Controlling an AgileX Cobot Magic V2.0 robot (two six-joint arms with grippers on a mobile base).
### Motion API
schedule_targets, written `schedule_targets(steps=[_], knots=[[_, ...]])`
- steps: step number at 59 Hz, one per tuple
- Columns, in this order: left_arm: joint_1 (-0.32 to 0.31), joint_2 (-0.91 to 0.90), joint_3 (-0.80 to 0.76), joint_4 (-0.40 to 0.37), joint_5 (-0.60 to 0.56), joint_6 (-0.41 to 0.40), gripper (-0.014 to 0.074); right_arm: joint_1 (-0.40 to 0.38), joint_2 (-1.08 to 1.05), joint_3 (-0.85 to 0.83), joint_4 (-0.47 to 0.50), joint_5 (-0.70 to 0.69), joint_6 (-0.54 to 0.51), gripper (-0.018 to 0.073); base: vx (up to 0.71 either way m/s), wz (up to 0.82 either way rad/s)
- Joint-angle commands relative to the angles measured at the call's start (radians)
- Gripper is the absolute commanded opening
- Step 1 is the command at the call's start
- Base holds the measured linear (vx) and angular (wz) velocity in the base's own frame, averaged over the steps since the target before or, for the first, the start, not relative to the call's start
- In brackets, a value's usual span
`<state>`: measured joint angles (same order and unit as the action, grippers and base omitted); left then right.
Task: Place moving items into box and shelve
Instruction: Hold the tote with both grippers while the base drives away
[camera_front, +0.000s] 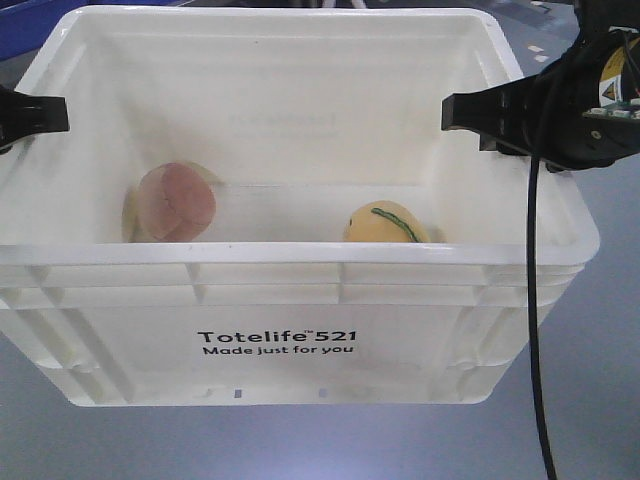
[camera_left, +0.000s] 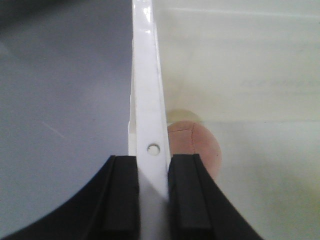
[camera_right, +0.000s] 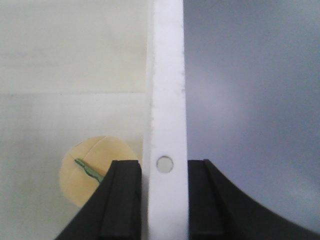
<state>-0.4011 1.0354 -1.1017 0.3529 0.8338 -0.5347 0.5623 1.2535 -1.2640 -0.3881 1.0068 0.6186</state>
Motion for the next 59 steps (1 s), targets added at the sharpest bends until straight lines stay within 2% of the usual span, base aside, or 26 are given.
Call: schedule_targets(steps=[1,30,59], knots=[[0.005,-0.025,-0.047,0.118,-0.085,0.006,-0.0022,-0.012,-0.042,-0.039,-0.135,-0.05,-0.006,0.0085,-0.15,0.62],[0.005,-0.026,-0.047,0.118,-0.075,0.006,-0.0022,-0.012,-0.042,-0.039,-0.135,-0.05,-0.006,0.0085,-0.12,0.57],[0.005,-0.026,-0.047,0.118,-0.057,0.006,-0.0022,-0.012,-0.042,-0.039,-0.135,-0.05,-0.006,0.0085,0.01,0.37]])
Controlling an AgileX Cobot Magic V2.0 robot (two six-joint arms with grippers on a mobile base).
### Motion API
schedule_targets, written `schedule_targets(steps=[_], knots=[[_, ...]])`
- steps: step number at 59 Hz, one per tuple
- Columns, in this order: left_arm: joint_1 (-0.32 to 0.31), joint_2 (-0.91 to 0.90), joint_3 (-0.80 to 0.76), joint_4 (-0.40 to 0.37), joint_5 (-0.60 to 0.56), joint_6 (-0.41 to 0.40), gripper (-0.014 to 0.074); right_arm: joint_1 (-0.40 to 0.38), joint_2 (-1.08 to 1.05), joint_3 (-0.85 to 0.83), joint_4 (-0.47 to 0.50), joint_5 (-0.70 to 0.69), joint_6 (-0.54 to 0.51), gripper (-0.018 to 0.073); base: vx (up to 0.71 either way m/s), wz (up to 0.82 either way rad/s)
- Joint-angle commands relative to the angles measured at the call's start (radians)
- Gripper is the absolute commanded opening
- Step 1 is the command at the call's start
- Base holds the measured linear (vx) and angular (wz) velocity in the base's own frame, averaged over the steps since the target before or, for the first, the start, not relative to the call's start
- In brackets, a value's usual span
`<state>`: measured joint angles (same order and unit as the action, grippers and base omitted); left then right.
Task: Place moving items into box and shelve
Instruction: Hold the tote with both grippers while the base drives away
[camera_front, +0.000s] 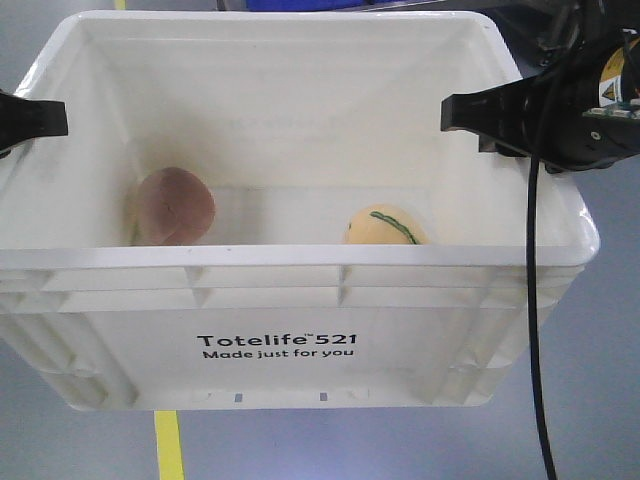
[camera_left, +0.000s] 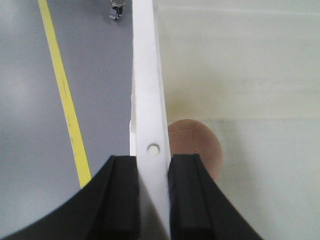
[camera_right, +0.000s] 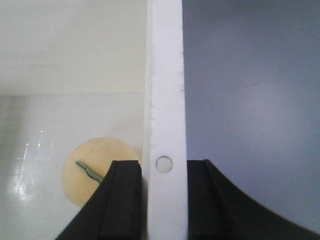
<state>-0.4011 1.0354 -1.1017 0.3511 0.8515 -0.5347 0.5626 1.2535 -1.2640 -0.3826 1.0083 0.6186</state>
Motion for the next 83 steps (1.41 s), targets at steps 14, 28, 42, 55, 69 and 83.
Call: schedule_targets(steps=[14,28,42,55,69,83], knots=[[0.005,-0.026,-0.047,0.12,-0.074,0.006,-0.0022,-0.012,-0.042,-0.039,-0.141,-0.051,-0.006,0.0085,0.1,0.36],[0.005,-0.026,-0.047,0.12,-0.074,0.006,-0.0022,-0.012,-0.042,-0.039,-0.141,-0.051,-0.006,0.0085,0.14,0.41],[0.005,-0.026,-0.047,0.12,-0.074,0.006,-0.0022,-0.012,-0.042,-0.039,-0.141,-0.051,-0.006,0.0085,0.2,0.33],[0.005,-0.026,-0.047,0.12,-0.074,0.006,-0.0022,-0.012,-0.042,-0.039,-0.141,-0.051,-0.006,0.0085,0.24,0.28],[0.005,-0.026,-0.047,0.12,-0.074,0.006,-0.0022,-0.012,-0.042,-0.039,-0.141,-0.051,-0.006,0.0085,0.26,0.28],[0.005,-0.026,-0.047,0.119,-0.074,0.006,-0.0022,-0.012,-0.042,-0.039,-0.141,-0.051,-0.006,0.0085,0.29,0.27]])
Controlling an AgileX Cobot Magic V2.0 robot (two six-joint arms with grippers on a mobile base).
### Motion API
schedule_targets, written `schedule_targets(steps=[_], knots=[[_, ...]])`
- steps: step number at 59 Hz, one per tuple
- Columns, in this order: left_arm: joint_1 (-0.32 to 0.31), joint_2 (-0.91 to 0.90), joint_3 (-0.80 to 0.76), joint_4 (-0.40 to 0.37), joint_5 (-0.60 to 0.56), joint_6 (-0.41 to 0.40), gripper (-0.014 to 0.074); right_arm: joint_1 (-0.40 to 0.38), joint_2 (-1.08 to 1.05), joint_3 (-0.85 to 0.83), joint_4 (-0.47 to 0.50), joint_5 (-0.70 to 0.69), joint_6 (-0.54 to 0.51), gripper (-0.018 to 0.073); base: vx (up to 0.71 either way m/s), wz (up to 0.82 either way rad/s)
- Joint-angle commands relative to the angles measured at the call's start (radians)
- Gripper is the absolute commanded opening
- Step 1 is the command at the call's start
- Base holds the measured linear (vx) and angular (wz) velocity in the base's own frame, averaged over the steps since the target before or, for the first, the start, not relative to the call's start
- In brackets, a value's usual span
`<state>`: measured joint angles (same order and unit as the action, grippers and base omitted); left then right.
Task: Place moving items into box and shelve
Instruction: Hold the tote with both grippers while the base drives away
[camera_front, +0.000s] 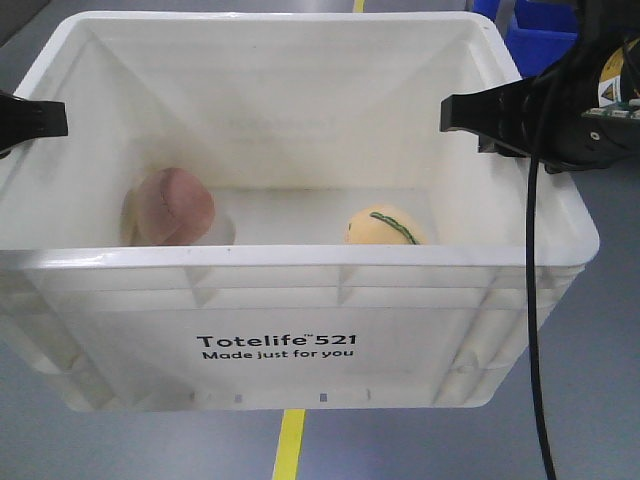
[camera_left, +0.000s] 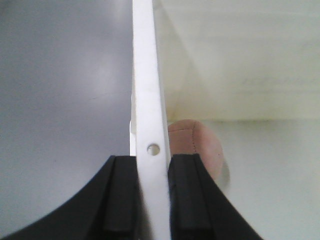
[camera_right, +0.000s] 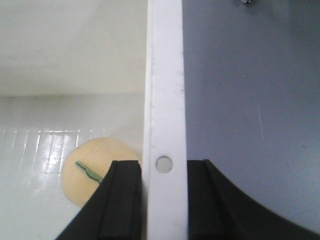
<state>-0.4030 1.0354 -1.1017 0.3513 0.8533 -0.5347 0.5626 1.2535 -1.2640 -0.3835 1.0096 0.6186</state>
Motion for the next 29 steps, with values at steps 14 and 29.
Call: schedule_targets(steps=[14,29], knots=[[0.007,-0.026,-0.047,0.119,-0.076,0.006,-0.0022,-0.012,-0.042,-0.039,-0.14,-0.052,-0.006,0.0085,0.36,0.12],[0.007,-0.026,-0.047,0.119,-0.076,0.006,-0.0022,-0.012,-0.042,-0.039,-0.14,-0.052,-0.006,0.0085,0.44,0.0]])
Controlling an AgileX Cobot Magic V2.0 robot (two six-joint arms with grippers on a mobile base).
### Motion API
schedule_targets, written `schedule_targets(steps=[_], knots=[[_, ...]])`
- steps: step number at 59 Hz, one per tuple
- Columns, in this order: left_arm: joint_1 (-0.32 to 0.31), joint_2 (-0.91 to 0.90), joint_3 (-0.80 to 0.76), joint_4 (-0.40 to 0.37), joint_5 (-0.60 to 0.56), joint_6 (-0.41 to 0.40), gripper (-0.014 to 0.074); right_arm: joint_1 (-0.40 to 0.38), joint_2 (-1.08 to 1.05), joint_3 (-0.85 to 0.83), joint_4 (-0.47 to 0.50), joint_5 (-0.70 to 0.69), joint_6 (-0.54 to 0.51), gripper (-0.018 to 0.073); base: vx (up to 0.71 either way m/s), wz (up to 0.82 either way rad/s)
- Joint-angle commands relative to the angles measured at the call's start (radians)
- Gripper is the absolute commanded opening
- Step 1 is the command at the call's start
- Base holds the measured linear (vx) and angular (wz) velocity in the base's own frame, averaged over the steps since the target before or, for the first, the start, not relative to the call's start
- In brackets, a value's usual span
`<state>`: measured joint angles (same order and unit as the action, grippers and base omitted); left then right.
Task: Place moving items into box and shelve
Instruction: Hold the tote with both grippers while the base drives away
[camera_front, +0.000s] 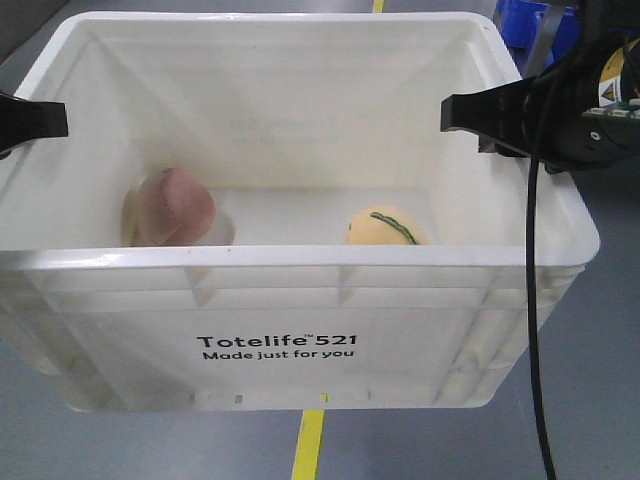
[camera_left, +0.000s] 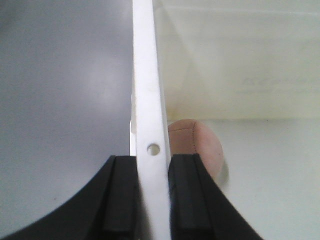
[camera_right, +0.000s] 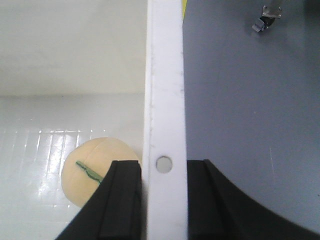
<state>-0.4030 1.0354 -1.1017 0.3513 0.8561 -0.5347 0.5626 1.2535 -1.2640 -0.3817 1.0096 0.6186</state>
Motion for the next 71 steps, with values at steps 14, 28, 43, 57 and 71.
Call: schedule_targets(steps=[14,28,43,57,71], knots=[[0.007,-0.026,-0.047,0.119,-0.079,0.006,-0.0022,-0.012,-0.042,-0.039,-0.142,-0.052,-0.006,0.0085,0.45,0.0],[0.007,-0.026,-0.047,0.119,-0.079,0.006,-0.0022,-0.012,-0.042,-0.039,-0.142,-0.052,-0.006,0.0085,0.44,0.0],[0.007,-0.026,-0.047,0.119,-0.079,0.006,-0.0022,-0.012,-0.042,-0.039,-0.142,-0.052,-0.006,0.0085,0.44,0.02],[0.007,-0.026,-0.047,0.119,-0.079,0.006,-0.0022,-0.012,-0.042,-0.039,-0.142,-0.052,-0.006,0.0085,0.45,0.01],[0.007,-0.026,-0.047,0.119,-0.079,0.006,-0.0022,-0.012,-0.042,-0.039,-0.142,-0.052,-0.006,0.0085,0.46,-0.02]])
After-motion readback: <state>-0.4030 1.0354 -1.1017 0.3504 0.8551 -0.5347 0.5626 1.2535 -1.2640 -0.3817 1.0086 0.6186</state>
